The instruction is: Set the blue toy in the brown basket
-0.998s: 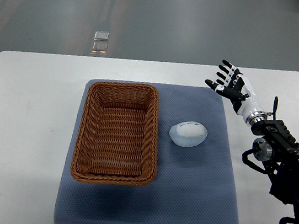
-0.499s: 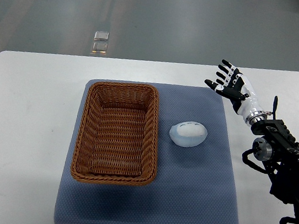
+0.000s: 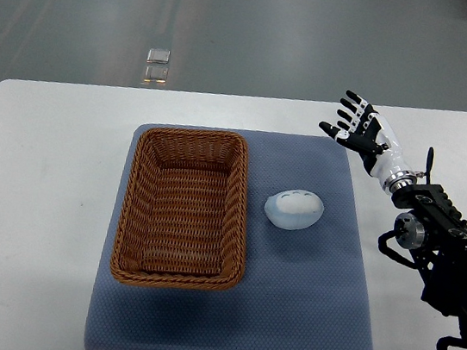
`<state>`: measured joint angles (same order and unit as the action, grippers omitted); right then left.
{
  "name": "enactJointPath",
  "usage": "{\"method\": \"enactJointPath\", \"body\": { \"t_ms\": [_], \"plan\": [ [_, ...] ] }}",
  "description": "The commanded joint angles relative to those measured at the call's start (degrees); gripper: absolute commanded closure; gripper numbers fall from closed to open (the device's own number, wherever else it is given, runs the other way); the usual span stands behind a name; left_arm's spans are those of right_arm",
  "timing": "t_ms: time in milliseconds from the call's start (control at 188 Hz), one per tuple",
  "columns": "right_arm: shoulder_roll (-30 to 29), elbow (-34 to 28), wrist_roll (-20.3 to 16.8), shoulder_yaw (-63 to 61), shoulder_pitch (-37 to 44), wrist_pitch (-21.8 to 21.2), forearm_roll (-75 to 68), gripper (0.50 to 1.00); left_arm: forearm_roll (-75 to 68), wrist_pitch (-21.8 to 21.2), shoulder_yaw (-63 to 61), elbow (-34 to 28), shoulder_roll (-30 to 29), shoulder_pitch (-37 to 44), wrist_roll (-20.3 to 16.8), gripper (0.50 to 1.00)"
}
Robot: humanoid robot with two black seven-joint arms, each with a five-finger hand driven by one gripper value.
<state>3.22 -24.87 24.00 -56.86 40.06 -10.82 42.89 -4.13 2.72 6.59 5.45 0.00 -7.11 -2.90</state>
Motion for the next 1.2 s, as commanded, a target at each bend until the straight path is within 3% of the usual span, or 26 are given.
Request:
{"method": "enactJointPath", "body": {
  "t_ms": [0, 488, 621, 844, 1195],
  "plan": [
    [0.12, 0.0, 0.0, 0.0, 0.02, 0.01, 0.0, 0.587, 0.0, 0.0, 0.0, 0.0, 0.0, 0.0, 0.0, 0.5],
    [1.35, 0.0, 0.0, 2.37, 0.46, -0.17, 0.62, 0.587, 0.0, 0.0, 0.0, 0.0, 0.0, 0.0, 0.0, 0.5],
    [4.25, -1.14, 2.02, 8.7, 1.51, -0.96, 4.48, 0.587, 0.0, 0.0, 0.0, -0.09, 0.0, 0.0, 0.0, 0.5],
    [12.25, -9.49, 3.95, 21.09, 7.75, -1.4, 12.13, 0.587, 0.0, 0.0, 0.0, -0.44, 0.0, 0.0, 0.0, 0.5],
    [21.48, -22.32, 8.96, 38.85, 16.72, -7.99, 23.91, 0.591, 0.0, -0.08, 0.0, -0.44, 0.0, 0.0, 0.0, 0.5]
  ]
}}
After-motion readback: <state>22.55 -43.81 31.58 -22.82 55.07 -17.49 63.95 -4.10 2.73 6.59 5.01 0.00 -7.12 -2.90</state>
